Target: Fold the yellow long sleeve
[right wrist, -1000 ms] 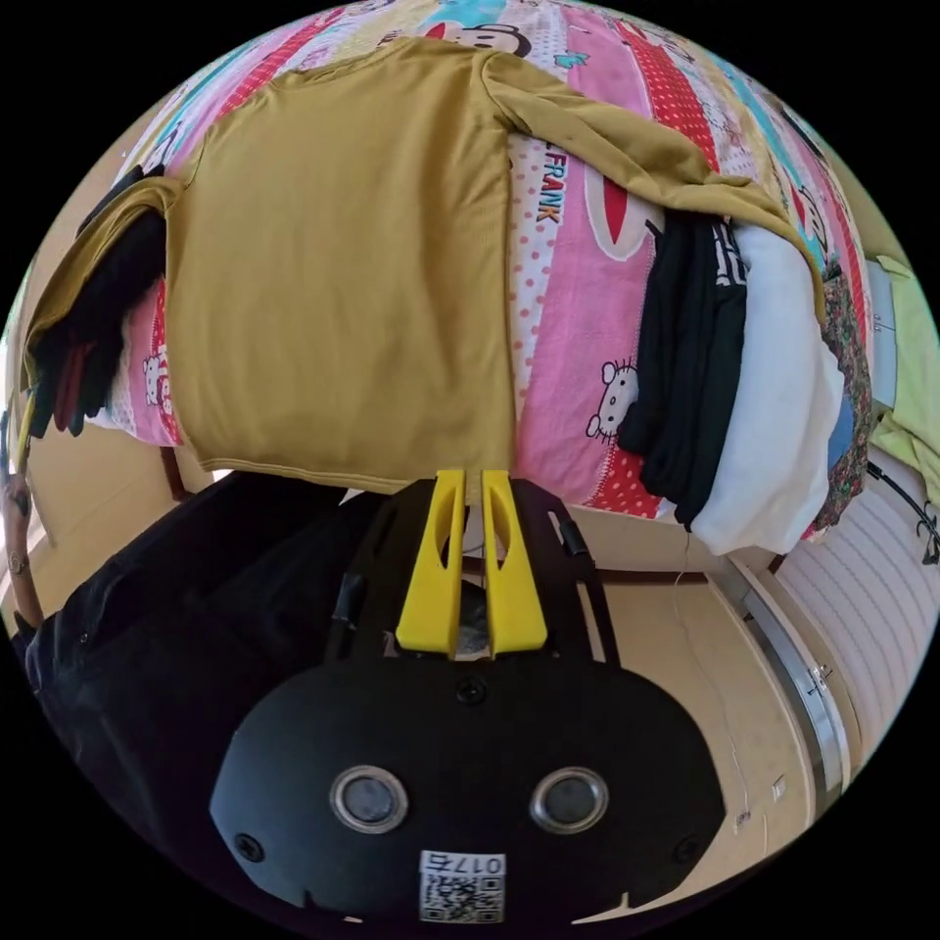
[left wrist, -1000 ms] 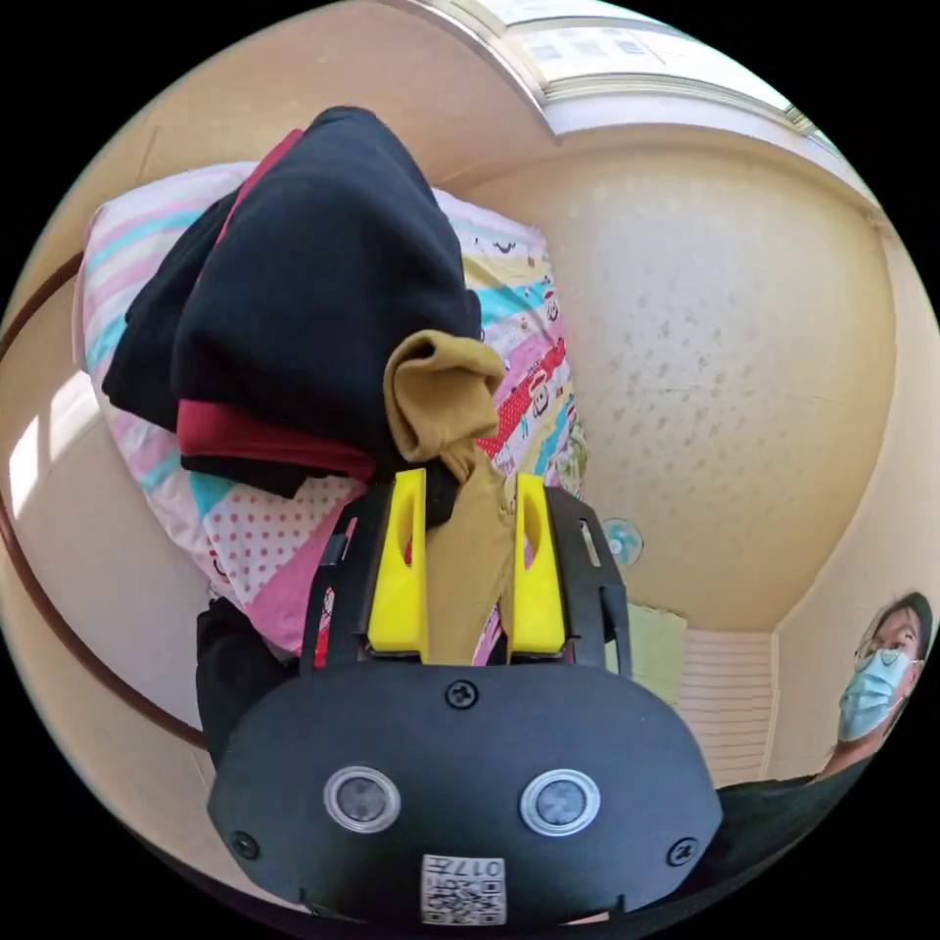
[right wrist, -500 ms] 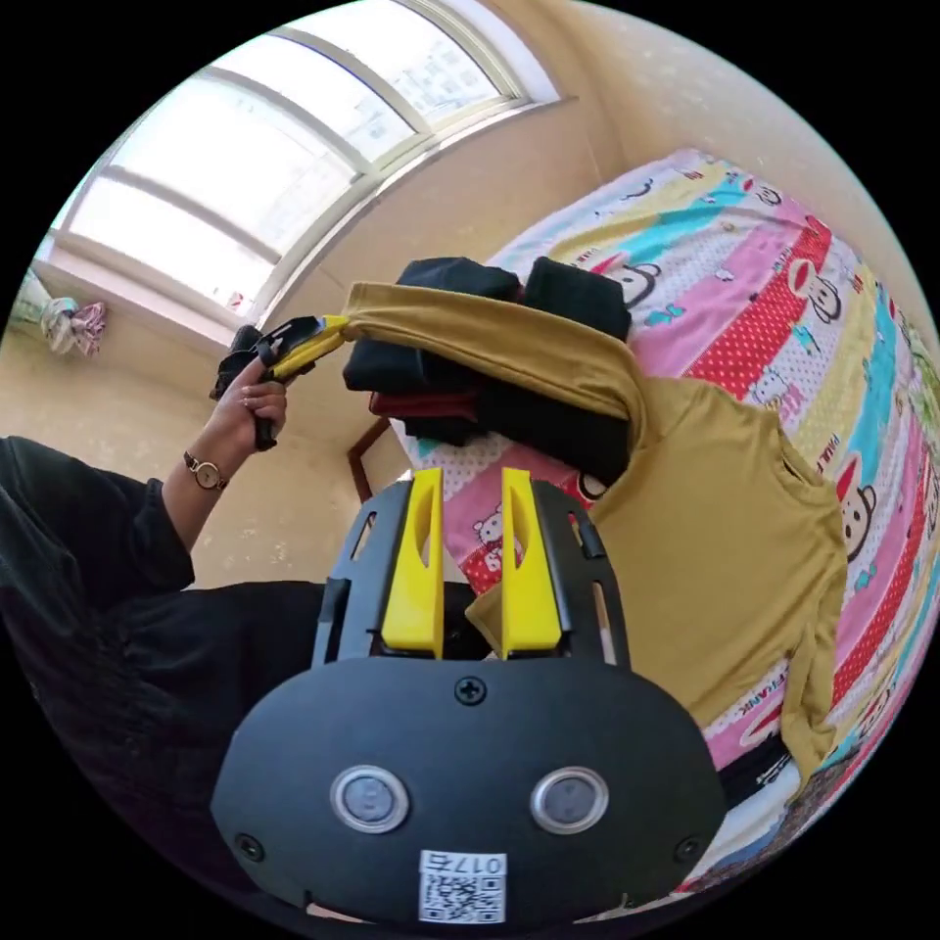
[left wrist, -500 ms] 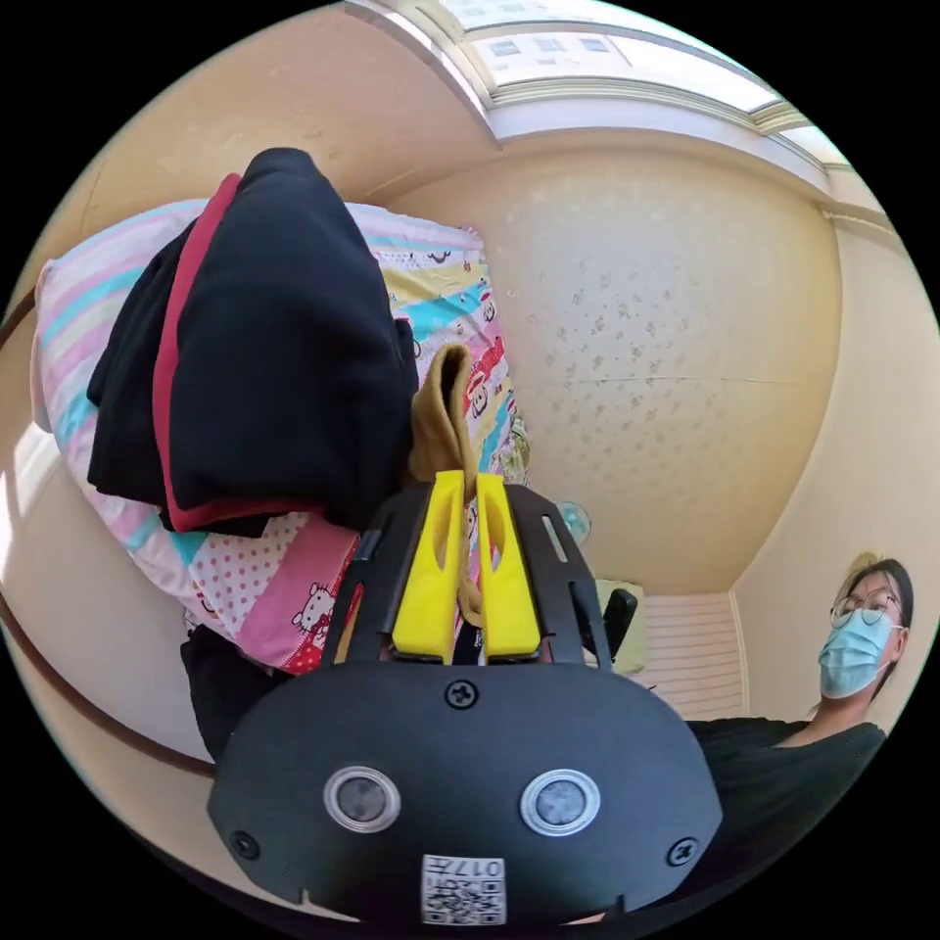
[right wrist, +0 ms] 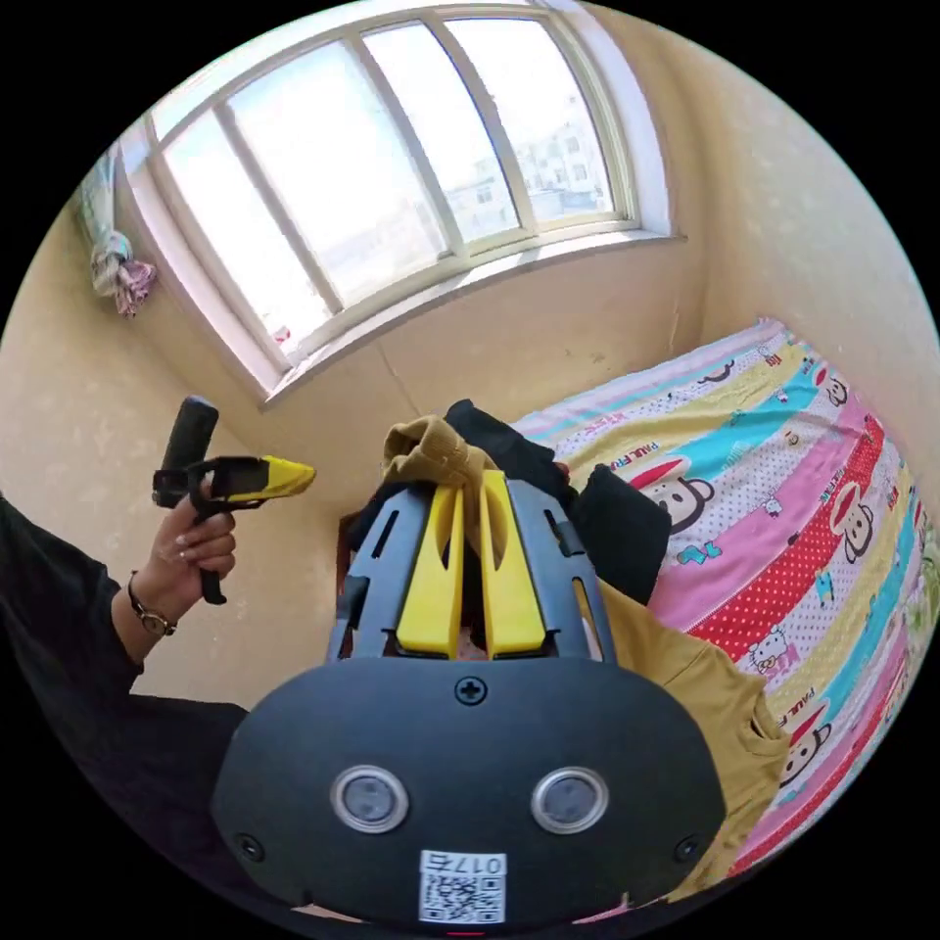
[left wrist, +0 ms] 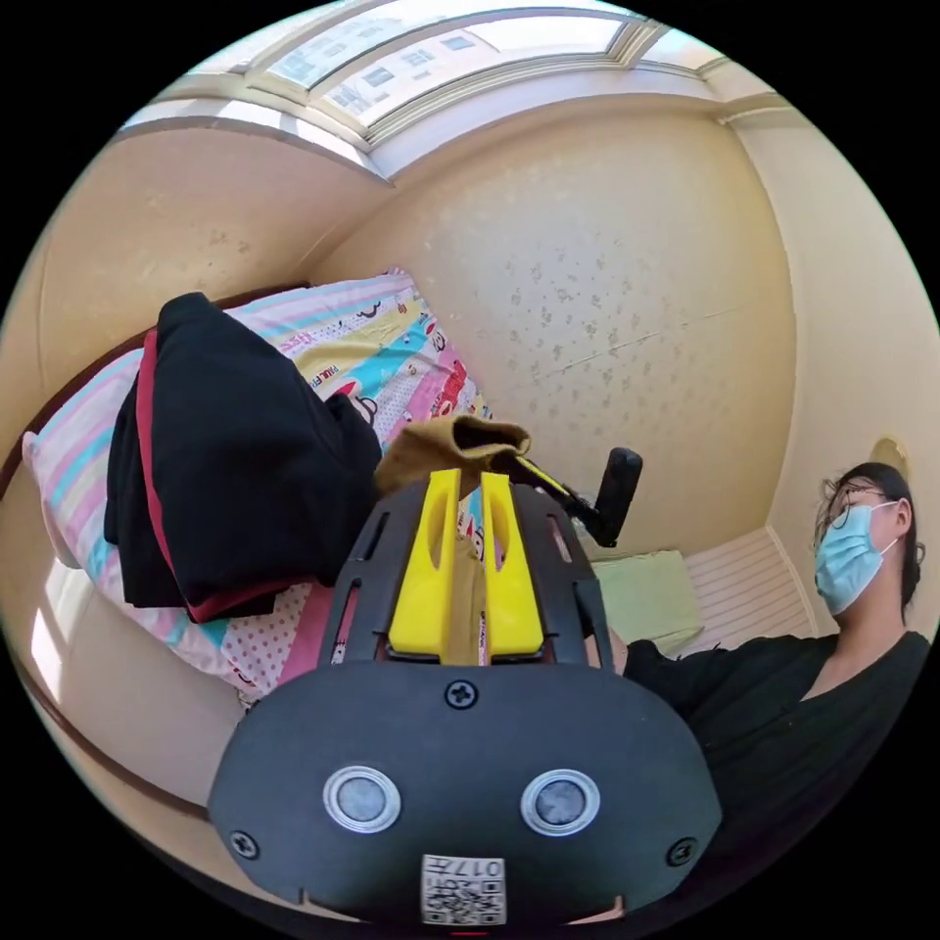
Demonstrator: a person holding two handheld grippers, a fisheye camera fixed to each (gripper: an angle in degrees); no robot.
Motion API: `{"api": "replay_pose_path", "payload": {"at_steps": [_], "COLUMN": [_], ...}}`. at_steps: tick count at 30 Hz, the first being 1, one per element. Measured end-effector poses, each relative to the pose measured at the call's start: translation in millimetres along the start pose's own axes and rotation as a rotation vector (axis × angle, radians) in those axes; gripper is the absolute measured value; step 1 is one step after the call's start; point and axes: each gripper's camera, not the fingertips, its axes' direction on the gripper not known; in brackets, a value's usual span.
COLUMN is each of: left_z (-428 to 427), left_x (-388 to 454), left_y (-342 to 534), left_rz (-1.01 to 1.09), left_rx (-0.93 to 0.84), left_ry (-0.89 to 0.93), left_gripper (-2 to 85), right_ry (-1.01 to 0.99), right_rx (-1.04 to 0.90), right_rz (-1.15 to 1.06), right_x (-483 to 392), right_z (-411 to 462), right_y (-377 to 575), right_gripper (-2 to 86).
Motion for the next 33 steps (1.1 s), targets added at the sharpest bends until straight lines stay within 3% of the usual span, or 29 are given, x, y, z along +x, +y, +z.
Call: {"api": "replay_pose_path", "payload": {"at_steps": [3, 8, 10, 12, 13, 15, 18, 22, 28, 30, 33], "left_z": [48.9, 130.3, 159.9, 198.5, 207.6, 238.7, 267.1, 297.5, 355.6, 376.1, 394.6], "left_x": [1.1, -0.7, -4.7, -6.1, -5.5, 0.1, 9.3, 18.0, 46.6, 57.3, 63.0], "left_y": [20.7, 74.8, 95.9, 122.0, 127.7, 146.3, 160.8, 169.4, 173.6, 177.9, 183.7], "left_rz": [0.014, -0.039, -0.087, -0.125, -0.129, -0.120, -0.096, -0.126, -0.103, -0.077, -0.056], "left_rx": [-0.204, -0.404, -0.454, -0.536, -0.560, -0.646, -0.721, -0.741, -0.786, -0.831, -0.858], "left_ry": [-0.009, 0.012, 0.045, 0.060, 0.058, 0.048, -0.002, 0.030, 0.077, 0.079, 0.061], "left_gripper": [4.9, 4.9, 4.8, 4.8, 4.7, 4.7, 4.4, 4.1, 3.8, 3.8, 3.7], "right_ry": [-0.002, 0.206, 0.323, 0.469, 0.461, 0.261, 0.085, 0.064, 0.393, 0.646, 0.760], "right_rx": [0.264, 0.384, 0.351, 0.166, 0.126, 0.001, 0.173, 0.188, 0.195, 0.139, 0.139], "right_rz": [0.167, 0.467, 0.589, 0.803, 0.880, 1.065, 1.078, 1.112, 1.158, 1.255, 1.473], "right_x": [76.3, 187.0, 224.0, 276.5, 290.7, 333.3, 336.0, 320.0, 266.0, 259.7, 273.8], "right_z": [-90.3, -174.0, -182.9, -172.4, -168.5, -154.4, -182.1, -223.4, -361.2, -424.1, -481.7], "right_y": [55.8, 192.2, 250.5, 326.8, 346.8, 410.3, 449.6, 466.9, 474.8, 486.3, 527.2], "right_gripper": [3.1, 3.1, 3.1, 3.3, 3.4, 4.1, 5.4, 7.4, 8.5, 9.3, 10.2]}}
